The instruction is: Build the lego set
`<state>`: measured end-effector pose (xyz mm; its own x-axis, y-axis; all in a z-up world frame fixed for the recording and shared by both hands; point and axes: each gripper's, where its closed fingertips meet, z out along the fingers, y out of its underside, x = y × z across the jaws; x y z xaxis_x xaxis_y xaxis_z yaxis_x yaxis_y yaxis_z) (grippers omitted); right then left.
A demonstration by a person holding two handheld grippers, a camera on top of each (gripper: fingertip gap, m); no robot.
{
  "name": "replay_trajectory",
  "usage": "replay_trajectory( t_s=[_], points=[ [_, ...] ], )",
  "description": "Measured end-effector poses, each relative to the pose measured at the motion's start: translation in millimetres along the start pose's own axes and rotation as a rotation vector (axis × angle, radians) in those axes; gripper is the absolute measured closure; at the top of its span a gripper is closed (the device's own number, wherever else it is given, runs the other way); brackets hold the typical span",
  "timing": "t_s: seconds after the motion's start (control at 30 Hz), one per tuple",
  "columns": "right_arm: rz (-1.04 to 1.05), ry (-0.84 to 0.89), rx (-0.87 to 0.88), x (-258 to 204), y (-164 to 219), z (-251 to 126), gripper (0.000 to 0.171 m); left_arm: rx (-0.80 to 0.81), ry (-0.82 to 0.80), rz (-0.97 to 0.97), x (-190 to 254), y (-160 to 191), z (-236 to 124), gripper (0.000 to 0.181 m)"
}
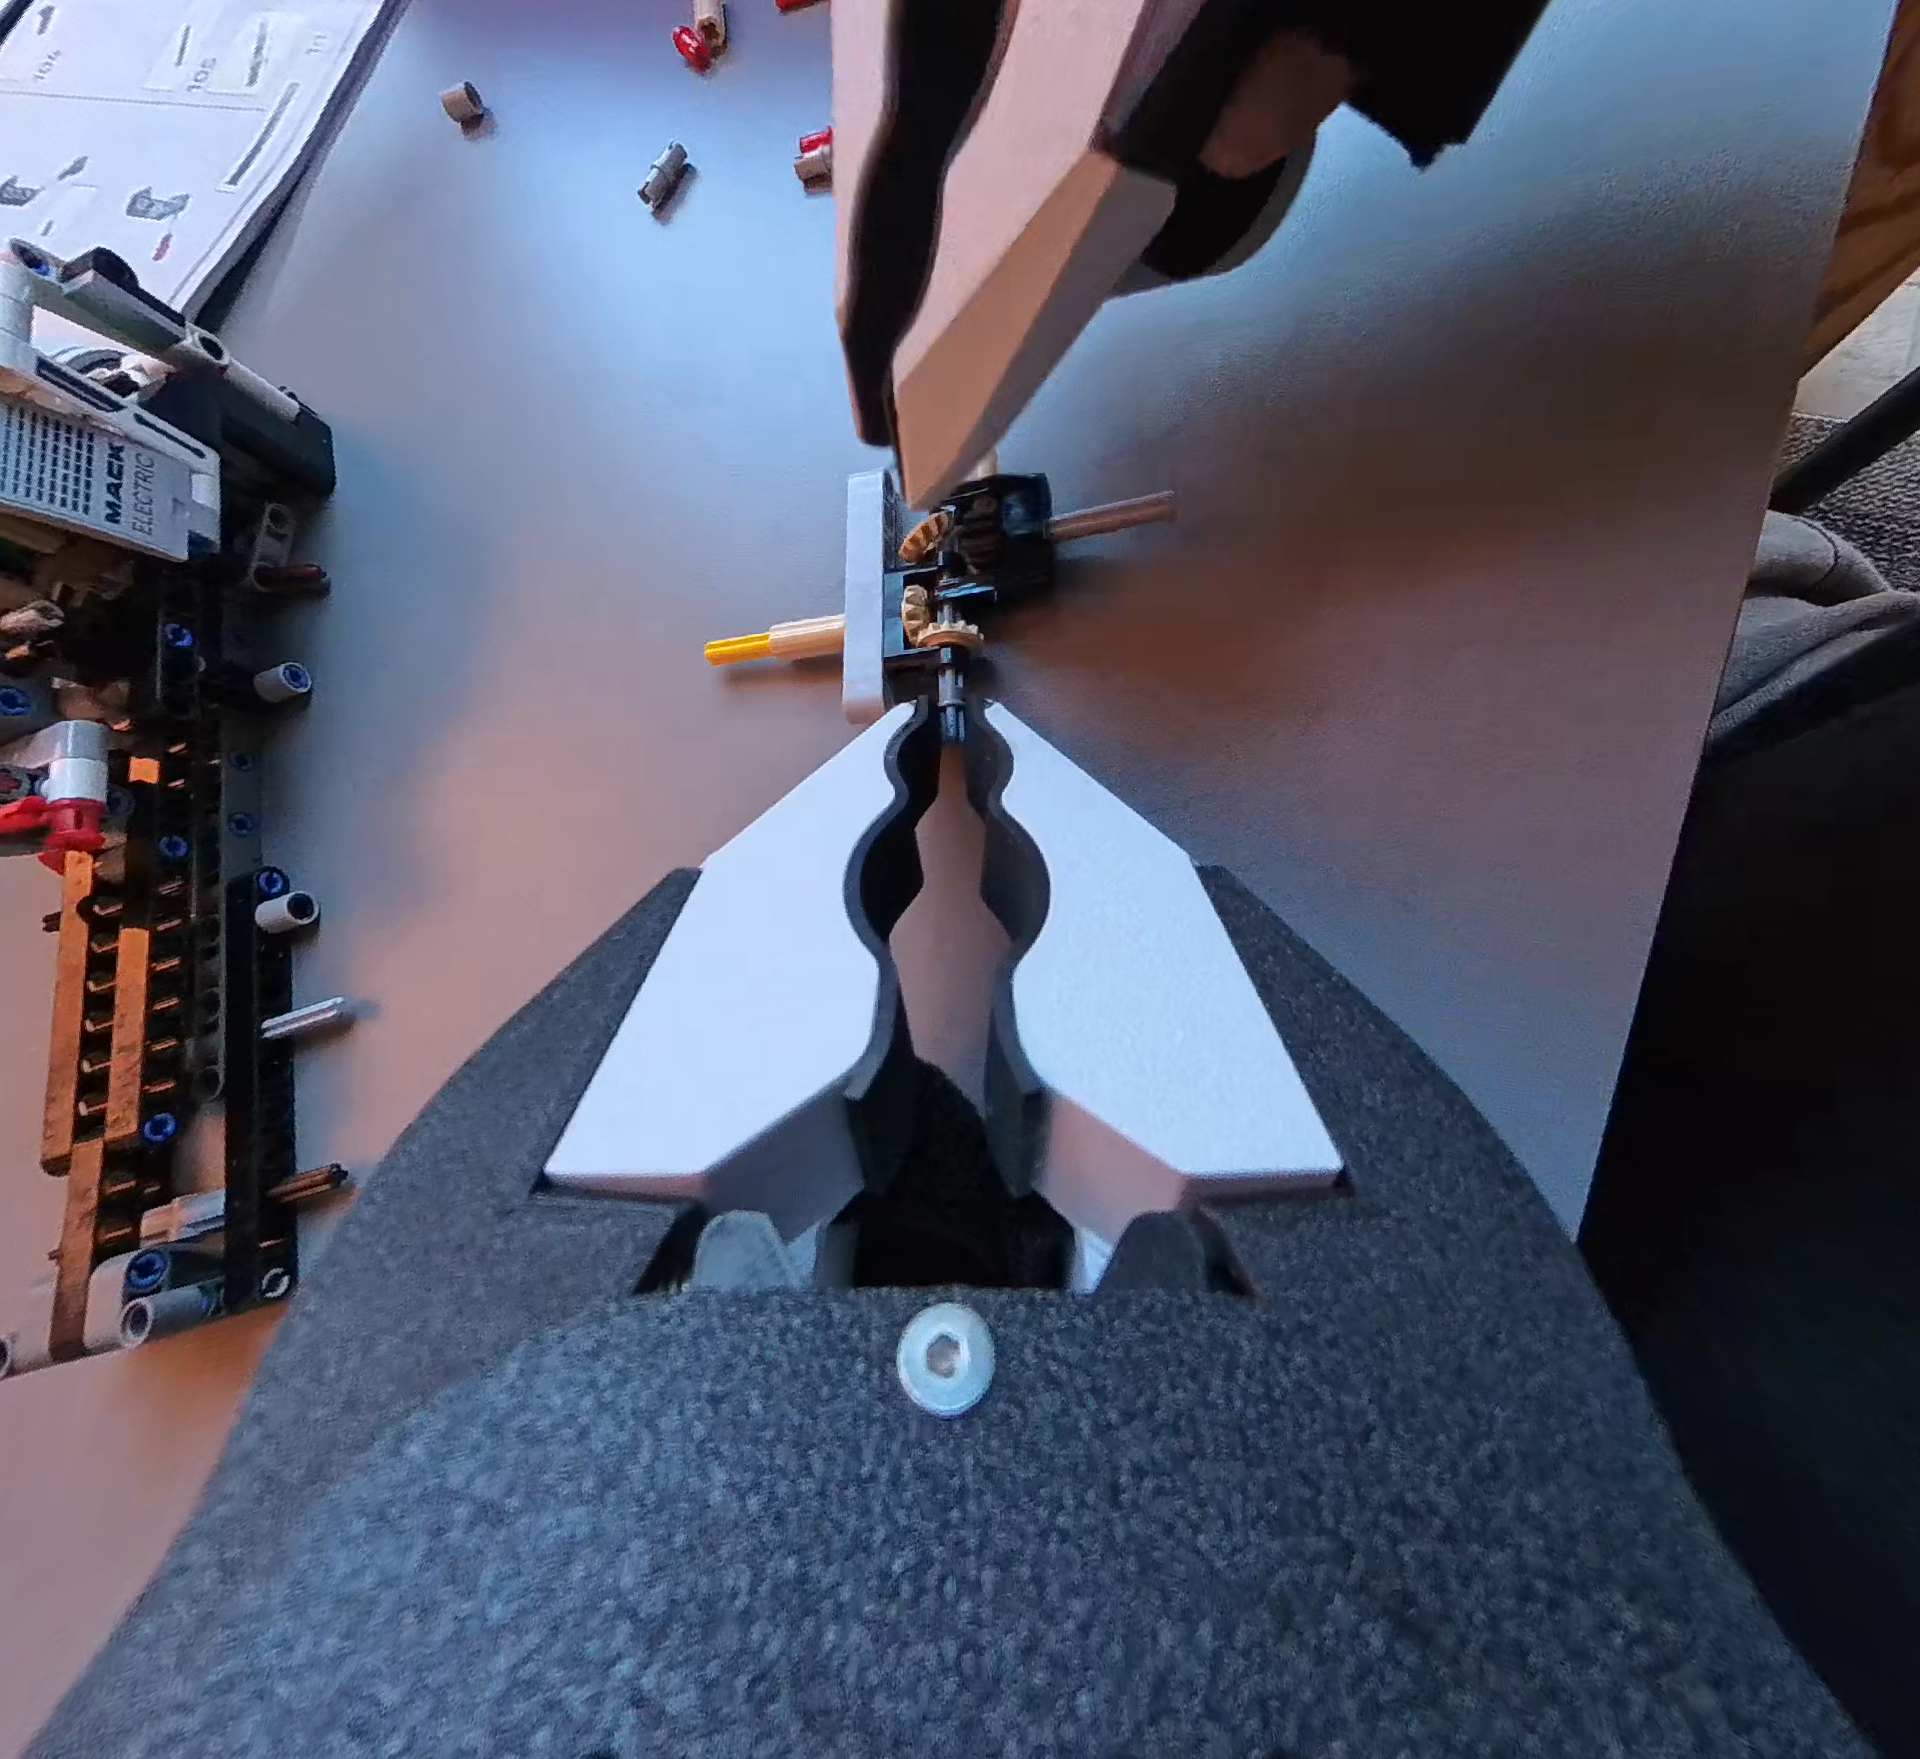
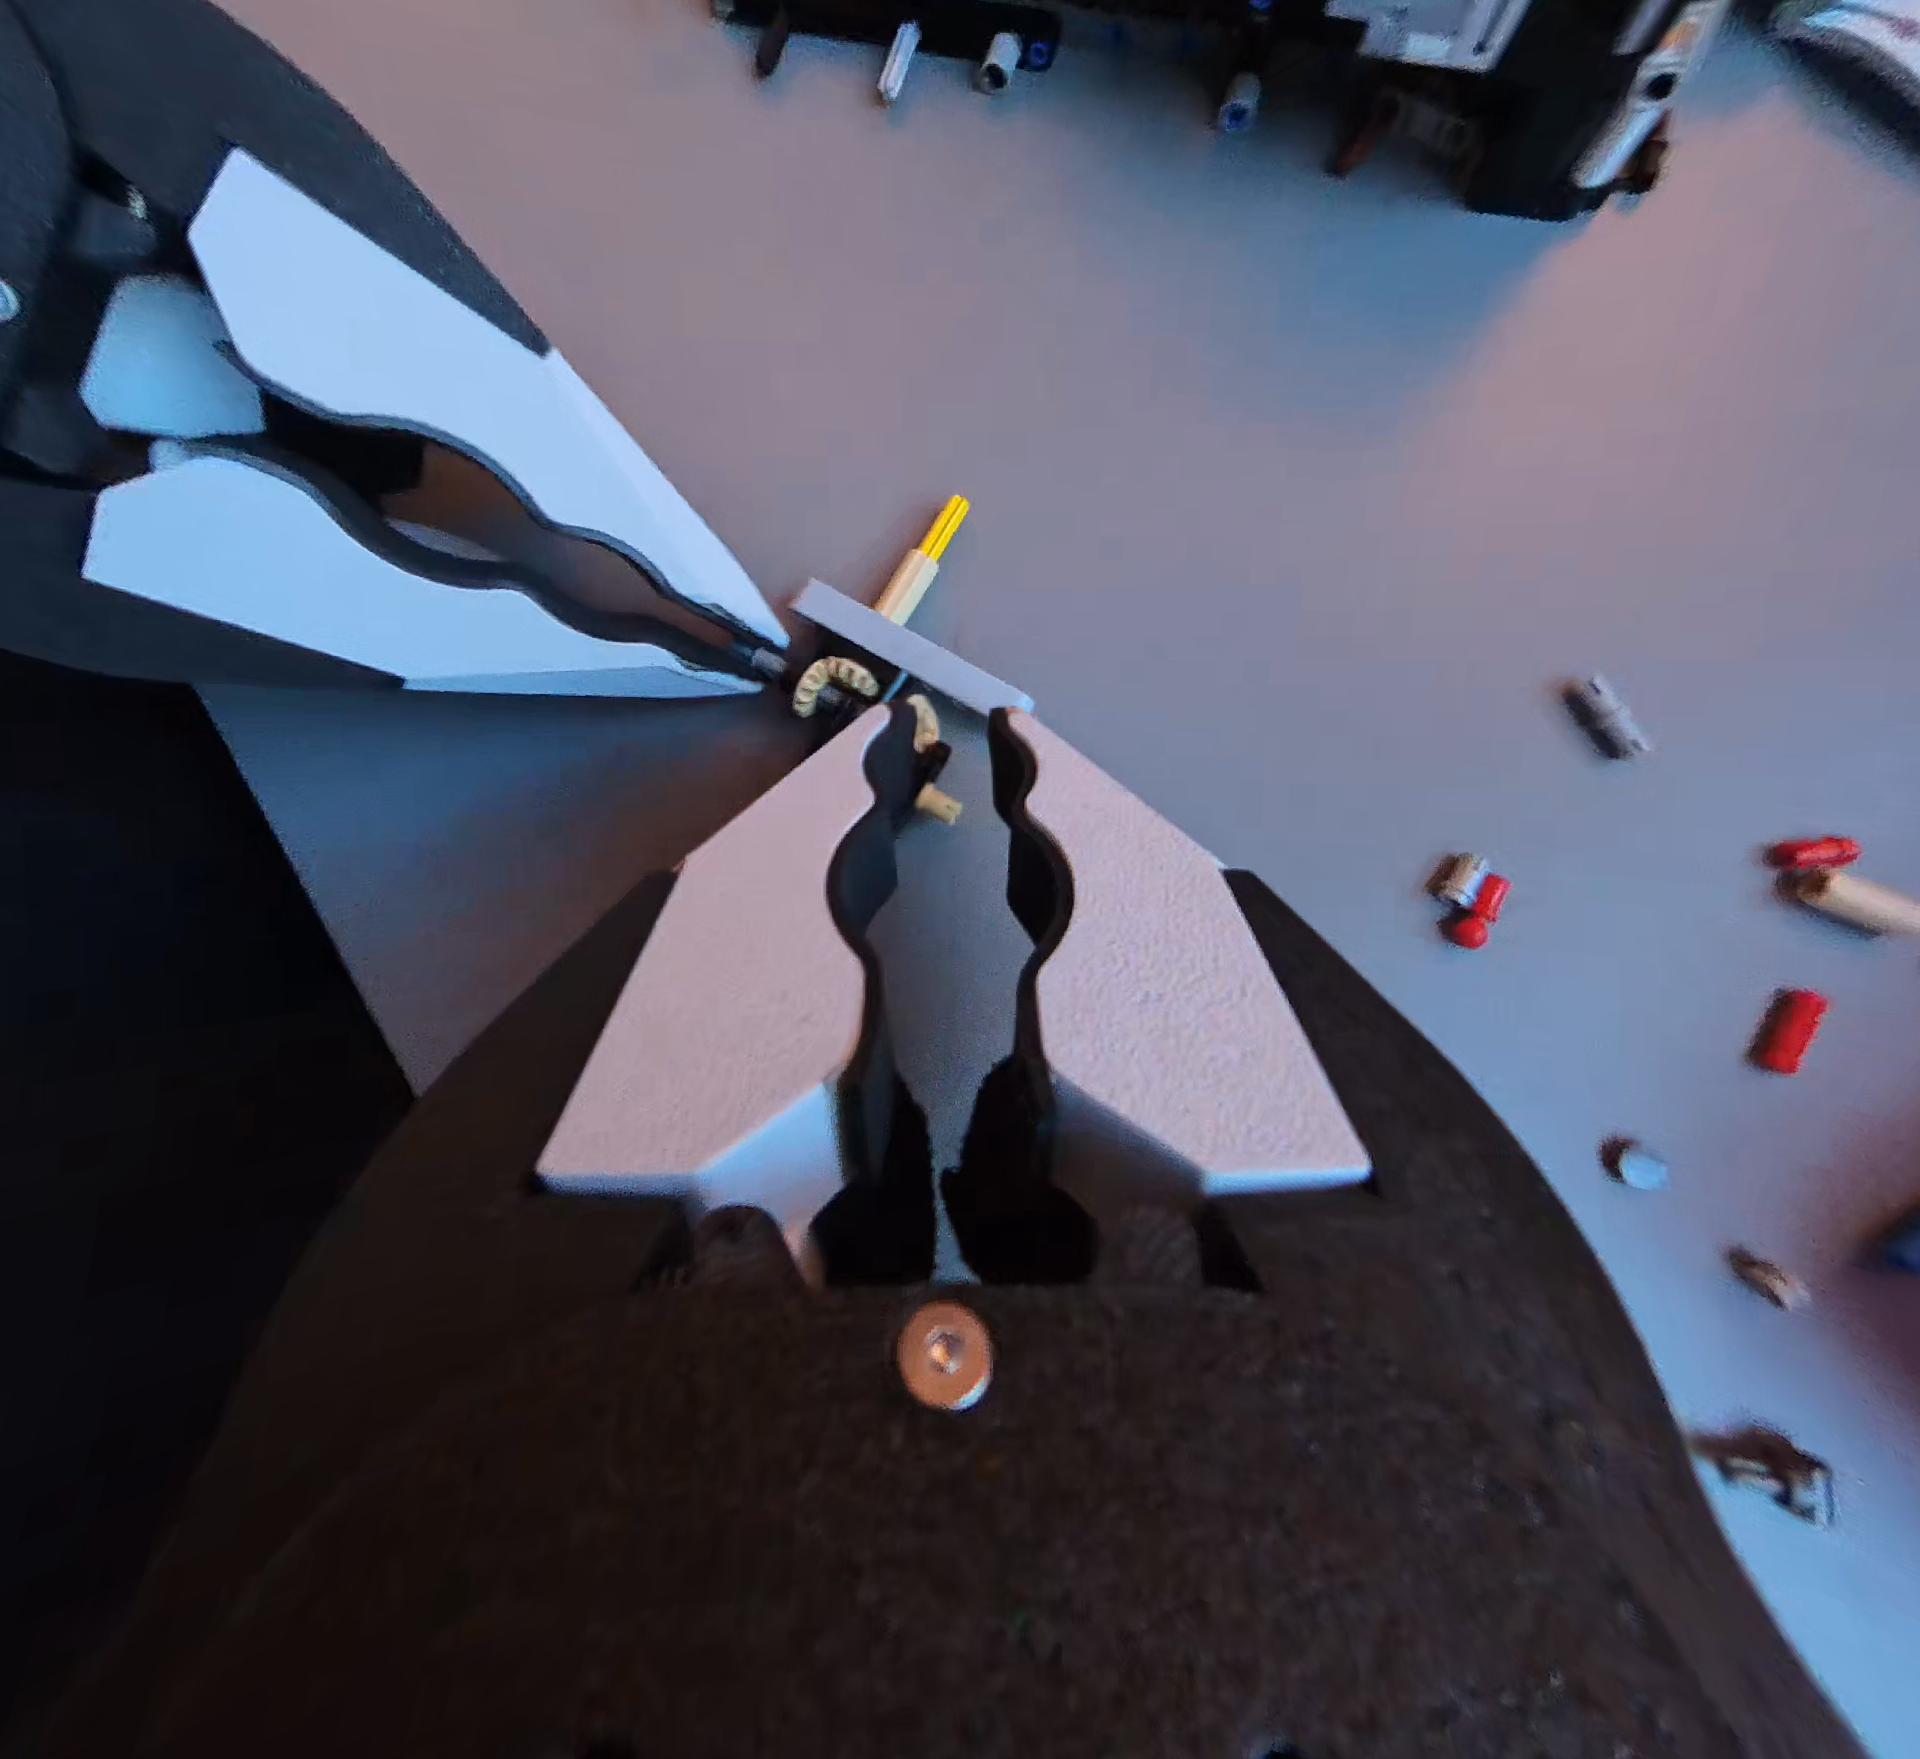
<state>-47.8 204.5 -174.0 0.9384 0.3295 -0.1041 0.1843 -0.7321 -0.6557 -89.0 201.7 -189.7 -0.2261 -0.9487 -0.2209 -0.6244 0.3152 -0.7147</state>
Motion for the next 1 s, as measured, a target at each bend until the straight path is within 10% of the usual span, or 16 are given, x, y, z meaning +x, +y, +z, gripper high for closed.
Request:
replay_trajectory(
  t_s=[0.47,1.0],
  points=[
    [0.001,-0.157,-0.110,-10.3,6.6,9.6,0.167,-0.003,-0.012,0.014,-0.3,-0.2,-0.1,0.179],
    [0.575,-0.361,0.012,-5.6,-2.9,6.4,0.169,-0.014,-0.115,0.077,-7.2,-3.0,-4.6,0.179]
  ],
)
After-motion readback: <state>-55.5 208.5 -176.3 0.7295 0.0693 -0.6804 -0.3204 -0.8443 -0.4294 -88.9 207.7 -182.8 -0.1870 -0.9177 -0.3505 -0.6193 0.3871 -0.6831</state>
